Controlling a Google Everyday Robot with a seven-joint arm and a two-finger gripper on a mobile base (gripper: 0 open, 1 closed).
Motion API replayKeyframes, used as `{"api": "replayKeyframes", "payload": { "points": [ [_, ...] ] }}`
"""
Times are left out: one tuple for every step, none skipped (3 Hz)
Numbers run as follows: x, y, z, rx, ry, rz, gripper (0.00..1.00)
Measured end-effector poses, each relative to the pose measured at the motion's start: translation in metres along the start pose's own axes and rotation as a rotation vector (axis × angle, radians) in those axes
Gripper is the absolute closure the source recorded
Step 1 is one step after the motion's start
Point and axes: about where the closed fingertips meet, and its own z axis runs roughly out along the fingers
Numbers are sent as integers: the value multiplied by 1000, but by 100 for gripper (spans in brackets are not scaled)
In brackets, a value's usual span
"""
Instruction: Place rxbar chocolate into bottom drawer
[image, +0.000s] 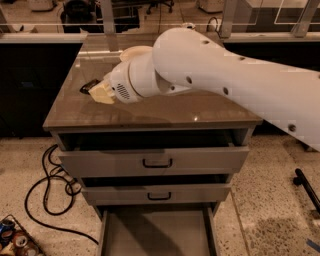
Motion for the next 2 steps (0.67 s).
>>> {"api": "replayKeyframes", "payload": {
  "points": [
    [16,35,-20,32,-4,-11,100],
    [48,67,-26,44,-16,5,100]
  ]
}}
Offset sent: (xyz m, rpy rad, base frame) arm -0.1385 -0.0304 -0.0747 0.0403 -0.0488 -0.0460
